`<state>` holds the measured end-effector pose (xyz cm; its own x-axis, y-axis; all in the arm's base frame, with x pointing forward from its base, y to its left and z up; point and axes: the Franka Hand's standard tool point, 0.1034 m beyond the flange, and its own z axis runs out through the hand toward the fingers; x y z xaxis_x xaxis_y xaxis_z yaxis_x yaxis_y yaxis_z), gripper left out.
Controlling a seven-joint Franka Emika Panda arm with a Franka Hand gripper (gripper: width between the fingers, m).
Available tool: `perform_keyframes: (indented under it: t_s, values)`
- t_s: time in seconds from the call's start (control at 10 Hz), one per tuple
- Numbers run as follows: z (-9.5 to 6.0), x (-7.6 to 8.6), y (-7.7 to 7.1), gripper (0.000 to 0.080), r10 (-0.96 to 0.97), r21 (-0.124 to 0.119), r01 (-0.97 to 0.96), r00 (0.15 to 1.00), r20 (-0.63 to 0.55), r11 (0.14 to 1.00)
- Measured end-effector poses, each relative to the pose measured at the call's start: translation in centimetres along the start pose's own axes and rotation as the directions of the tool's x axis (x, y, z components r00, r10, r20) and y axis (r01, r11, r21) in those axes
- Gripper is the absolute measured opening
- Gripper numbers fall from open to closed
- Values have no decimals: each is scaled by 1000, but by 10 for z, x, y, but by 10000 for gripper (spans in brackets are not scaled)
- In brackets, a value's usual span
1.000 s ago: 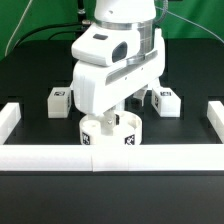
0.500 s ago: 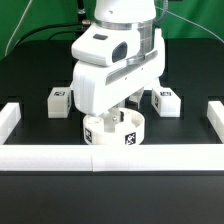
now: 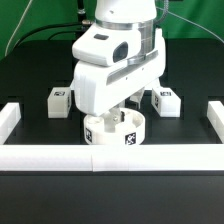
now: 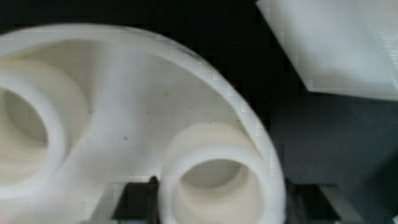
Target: Assemble stool
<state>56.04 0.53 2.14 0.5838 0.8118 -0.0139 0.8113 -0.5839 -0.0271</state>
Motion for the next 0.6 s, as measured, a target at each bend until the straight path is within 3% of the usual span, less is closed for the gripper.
perform_keyframes:
  t_s: [0.2,0.4,0.6]
  values:
    - [1,36,-17,320,-21,-2,21,1000,-22,1000]
    - [0,74,-24,320,-25,-14,25,999,-47,1000]
    - [-1,97,-34,320,-12,-14,11,998,-59,1000]
